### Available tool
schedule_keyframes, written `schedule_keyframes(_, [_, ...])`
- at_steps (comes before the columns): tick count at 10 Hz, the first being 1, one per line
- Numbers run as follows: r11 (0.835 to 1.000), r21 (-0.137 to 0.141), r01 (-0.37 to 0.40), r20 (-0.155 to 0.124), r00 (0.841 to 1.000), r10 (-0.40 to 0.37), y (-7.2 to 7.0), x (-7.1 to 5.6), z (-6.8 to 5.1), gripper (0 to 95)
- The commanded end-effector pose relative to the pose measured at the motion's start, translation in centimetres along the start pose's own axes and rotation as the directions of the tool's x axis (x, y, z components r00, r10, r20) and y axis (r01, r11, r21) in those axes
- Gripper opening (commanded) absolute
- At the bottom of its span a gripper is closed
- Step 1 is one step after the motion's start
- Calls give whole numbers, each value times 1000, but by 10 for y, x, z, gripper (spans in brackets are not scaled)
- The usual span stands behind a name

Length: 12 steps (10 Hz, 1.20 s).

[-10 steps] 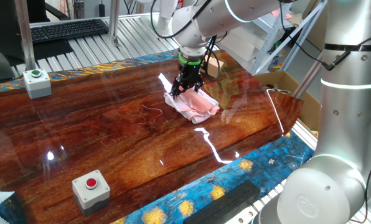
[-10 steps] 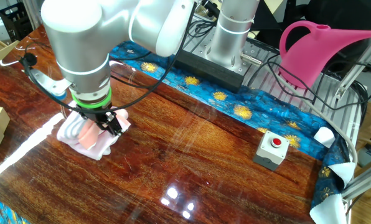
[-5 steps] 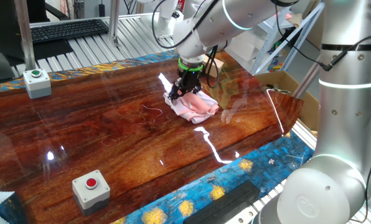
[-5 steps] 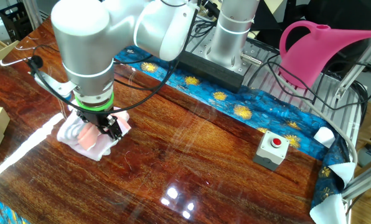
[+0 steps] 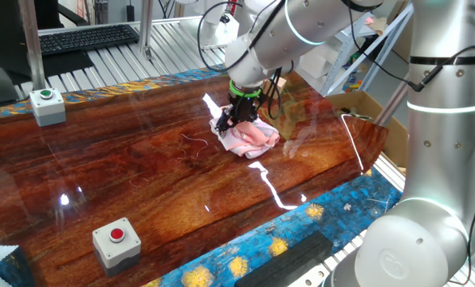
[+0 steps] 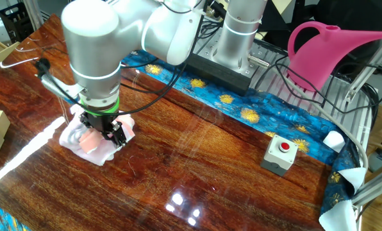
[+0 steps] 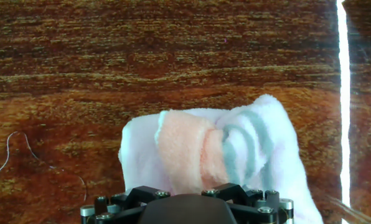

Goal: Clean the table with a cloth

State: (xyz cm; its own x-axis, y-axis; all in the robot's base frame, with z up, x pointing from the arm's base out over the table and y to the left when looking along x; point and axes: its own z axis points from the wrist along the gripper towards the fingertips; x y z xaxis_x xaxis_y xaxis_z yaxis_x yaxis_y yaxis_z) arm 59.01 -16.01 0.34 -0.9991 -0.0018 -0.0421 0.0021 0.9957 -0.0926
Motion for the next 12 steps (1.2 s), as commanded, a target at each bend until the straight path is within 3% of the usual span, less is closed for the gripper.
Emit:
schedule_keyframes(1, [1000, 14, 24, 49, 998, -25, 0, 1, 2, 0])
schedule_keyframes(3, [999, 12, 36, 51, 998, -37, 0, 1, 1, 0])
schedule_keyframes(4, [999, -1, 43, 41, 998, -43, 0, 1, 0, 0])
schedule_keyframes(6, [999, -24, 26, 3, 1000, -26, 0, 2, -3, 0])
schedule_keyframes(8, [996, -84, -16, -38, 999, 13, 0, 2, -4, 0])
schedule_keyframes(9, [994, -100, -31, -49, 998, 26, 0, 2, -5, 0])
schedule_keyframes(10, [994, -103, -39, -65, 997, 32, 1, 3, -9, 0])
schedule_keyframes(11, [990, -124, -64, -91, 994, 53, 4, 6, -17, 0])
schedule_keyframes(12, [990, -120, -69, -99, 993, 57, 6, 6, -22, 0])
